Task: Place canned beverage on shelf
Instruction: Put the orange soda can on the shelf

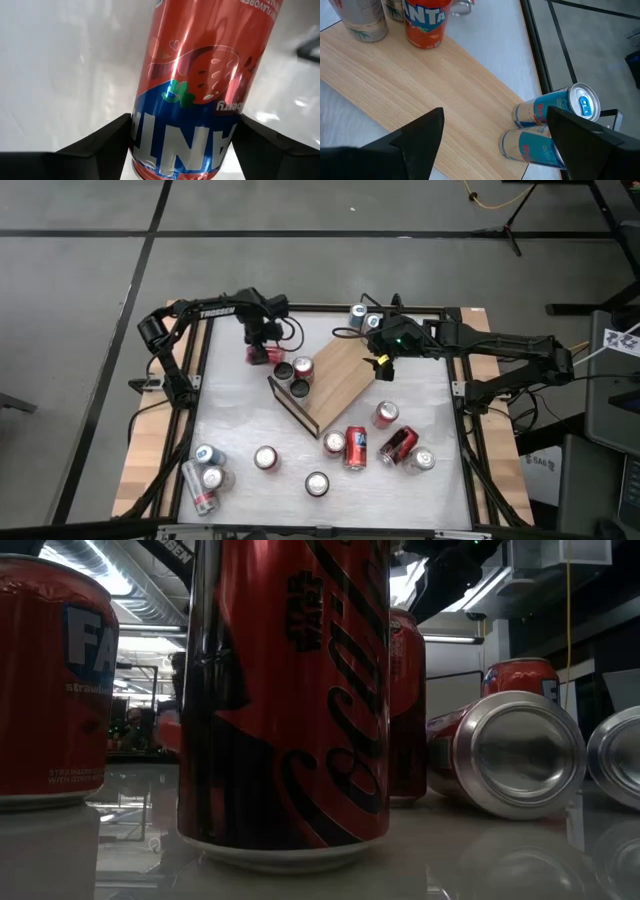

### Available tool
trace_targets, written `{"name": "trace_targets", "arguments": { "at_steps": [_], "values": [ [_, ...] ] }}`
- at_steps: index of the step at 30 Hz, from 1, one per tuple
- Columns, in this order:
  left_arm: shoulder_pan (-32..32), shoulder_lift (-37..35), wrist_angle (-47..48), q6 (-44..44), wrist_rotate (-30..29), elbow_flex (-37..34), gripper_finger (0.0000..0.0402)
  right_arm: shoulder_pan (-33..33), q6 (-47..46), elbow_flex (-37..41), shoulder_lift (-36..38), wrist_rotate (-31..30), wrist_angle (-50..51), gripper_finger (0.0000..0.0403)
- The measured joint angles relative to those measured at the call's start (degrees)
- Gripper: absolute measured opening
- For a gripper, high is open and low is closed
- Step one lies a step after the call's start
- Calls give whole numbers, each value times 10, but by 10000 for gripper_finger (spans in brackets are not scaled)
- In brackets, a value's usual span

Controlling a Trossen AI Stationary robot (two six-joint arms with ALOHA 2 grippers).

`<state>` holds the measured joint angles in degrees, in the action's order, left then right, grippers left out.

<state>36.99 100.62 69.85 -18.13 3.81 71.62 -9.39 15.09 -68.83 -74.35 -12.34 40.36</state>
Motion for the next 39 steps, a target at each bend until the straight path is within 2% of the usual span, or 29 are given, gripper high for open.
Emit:
{"name": "trace_targets", "arguments": {
  "at_steps": [10, 13, 17, 25, 31, 39],
  "values": [
    [23, 0, 208, 149, 3, 3, 286, 0, 0, 0, 0, 0, 0, 342],
    [25, -1, 202, 223, 32, 0, 286, 0, 0, 0, 0, 0, 0, 342],
    [31, 5, 206, 268, 122, 0, 286, 0, 0, 0, 0, 0, 0, 342],
    [30, 8, 201, 375, 229, 0, 286, 0, 2, 0, 0, 0, 0, 342],
    [19, 8, 201, 431, 266, 0, 286, 0, 2, 0, 0, 0, 1, 342],
    [-6, 8, 201, 464, 314, -13, 286, 0, 2, 0, 0, 0, 2, 342]
  ]
}}
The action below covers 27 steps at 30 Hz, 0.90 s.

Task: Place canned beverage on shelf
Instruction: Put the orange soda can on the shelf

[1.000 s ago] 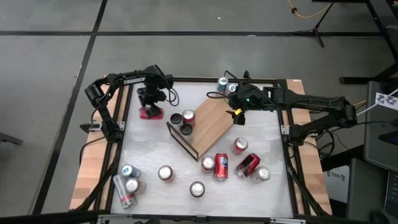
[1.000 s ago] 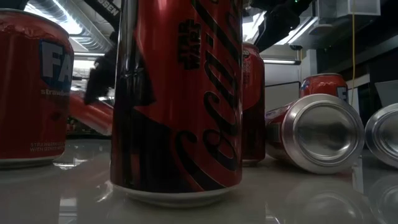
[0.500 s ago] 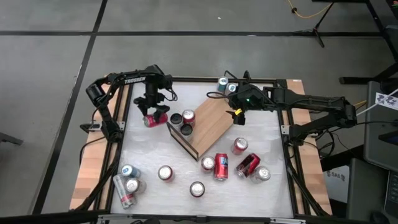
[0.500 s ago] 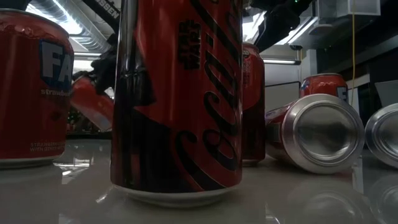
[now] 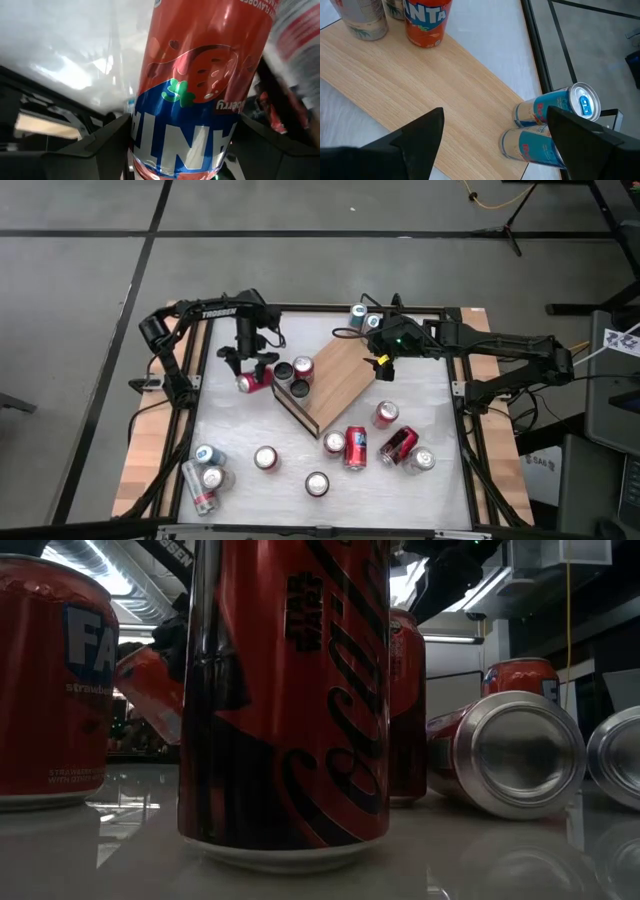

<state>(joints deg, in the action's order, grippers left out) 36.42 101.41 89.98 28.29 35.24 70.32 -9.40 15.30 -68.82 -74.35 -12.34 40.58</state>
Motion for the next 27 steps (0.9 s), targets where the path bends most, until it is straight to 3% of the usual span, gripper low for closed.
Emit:
{"name": "trace_targets", "arguments": {
  "at_steps": [6, 14, 27],
  "values": [
    [-11, 0, 0, 5, 46, -76, 286, 0, 0, 0, 0, 0, 0, 342],
    [-14, -1, 0, 45, 164, -174, 286, 0, 0, 0, 0, 0, 0, 342],
    [-11, -1, 0, 72, 180, -256, 322, 0, 0, 0, 0, 0, 0, 342]
  ]
}}
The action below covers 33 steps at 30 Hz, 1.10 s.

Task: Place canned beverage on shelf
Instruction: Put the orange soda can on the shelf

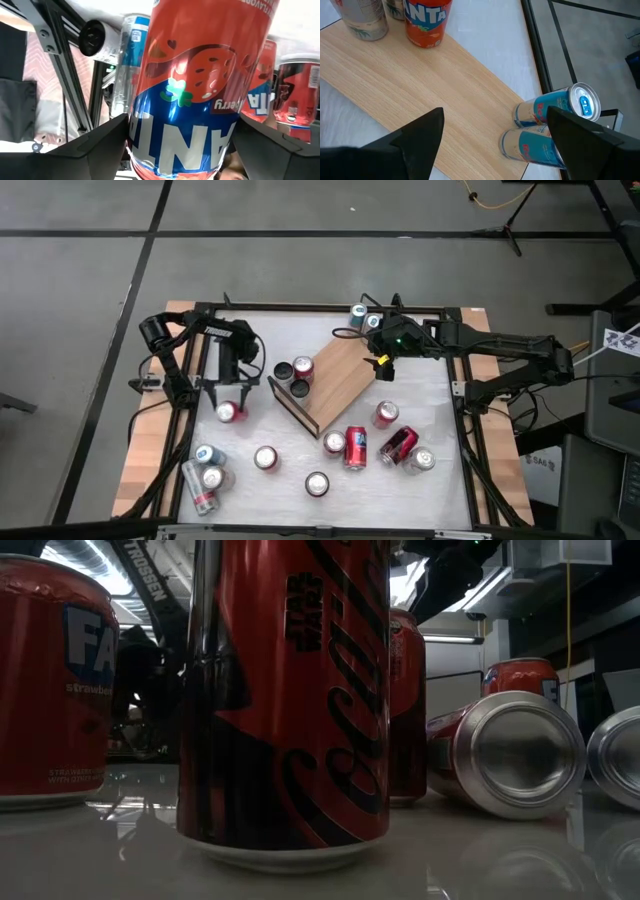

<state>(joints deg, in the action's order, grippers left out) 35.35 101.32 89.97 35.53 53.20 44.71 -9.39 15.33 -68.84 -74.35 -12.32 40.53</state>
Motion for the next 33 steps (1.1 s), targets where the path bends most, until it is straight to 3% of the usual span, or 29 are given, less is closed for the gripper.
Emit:
{"name": "trace_targets", "arguments": {
  "at_steps": [7, 14, 20, 27, 33],
  "values": [
    [0, 0, -3, -1, -10, -2, 328, 0, 0, 0, 0, 0, 0, 342],
    [0, 0, -21, -1, -81, -2, 326, 0, 0, 0, 0, 0, 0, 342],
    [0, 0, -33, -6, -83, -2, 326, 0, 0, 0, 0, 0, 0, 342],
    [0, 0, -55, -70, -64, -1, 341, 0, 0, 0, 0, 25, 0, 342],
    [-1, 0, -53, -57, -137, -2, 339, 0, 0, 0, 0, 35, 0, 342]
  ]
}}
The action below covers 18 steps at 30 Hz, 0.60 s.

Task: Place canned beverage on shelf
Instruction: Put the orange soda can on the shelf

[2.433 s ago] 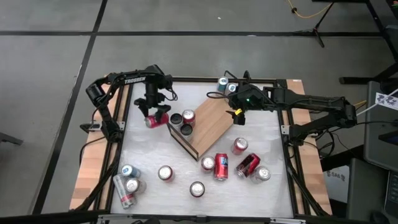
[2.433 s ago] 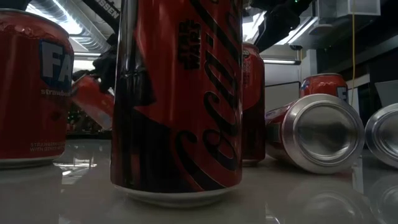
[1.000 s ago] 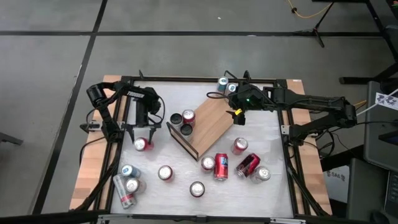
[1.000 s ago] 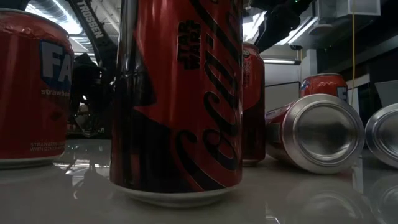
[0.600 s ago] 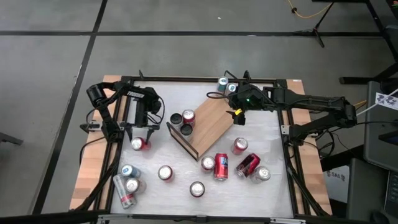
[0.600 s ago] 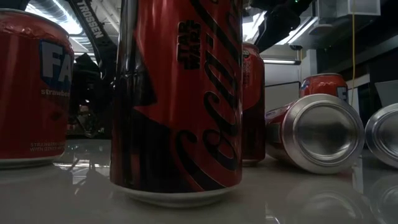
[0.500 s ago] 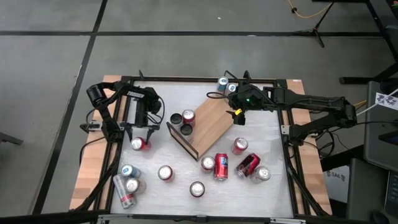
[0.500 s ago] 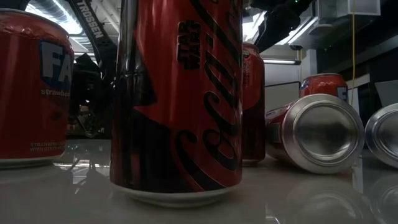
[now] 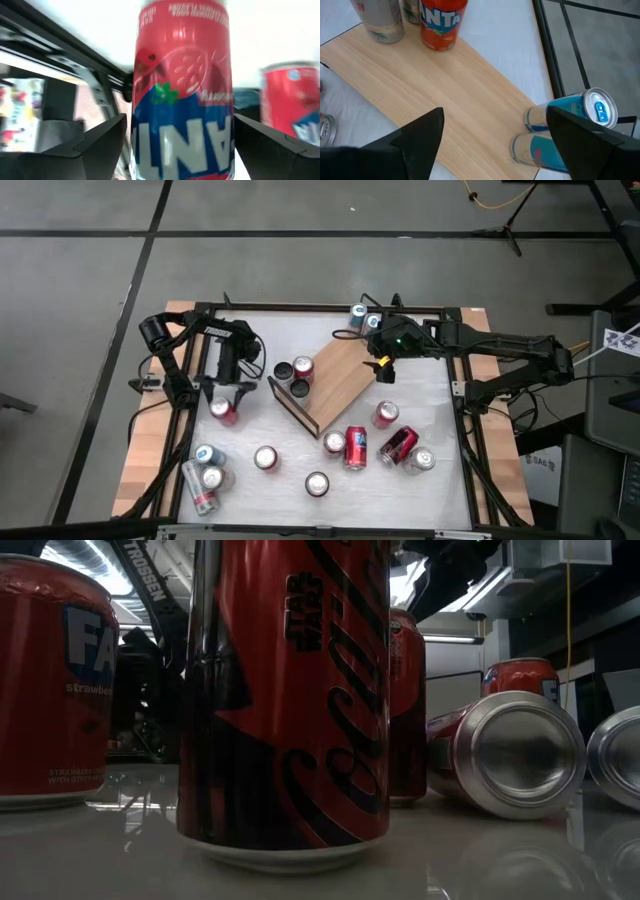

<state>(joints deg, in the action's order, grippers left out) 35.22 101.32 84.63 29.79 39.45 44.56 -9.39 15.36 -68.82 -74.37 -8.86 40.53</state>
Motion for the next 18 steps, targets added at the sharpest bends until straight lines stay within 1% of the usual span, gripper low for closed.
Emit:
{"name": "trace_targets", "arguments": {
  "at_steps": [3, 13, 18],
  "values": [
    [0, 0, 0, 1, -15, 0, 338, 0, 0, 0, 0, 0, 0, 342],
    [0, 0, -1, -8, -13, 2, 338, 0, 0, 0, 0, 0, -2, 342],
    [0, 0, -2, -71, -25, 6, 338, 0, 0, 0, 0, 0, -2, 342]
  ]
}}
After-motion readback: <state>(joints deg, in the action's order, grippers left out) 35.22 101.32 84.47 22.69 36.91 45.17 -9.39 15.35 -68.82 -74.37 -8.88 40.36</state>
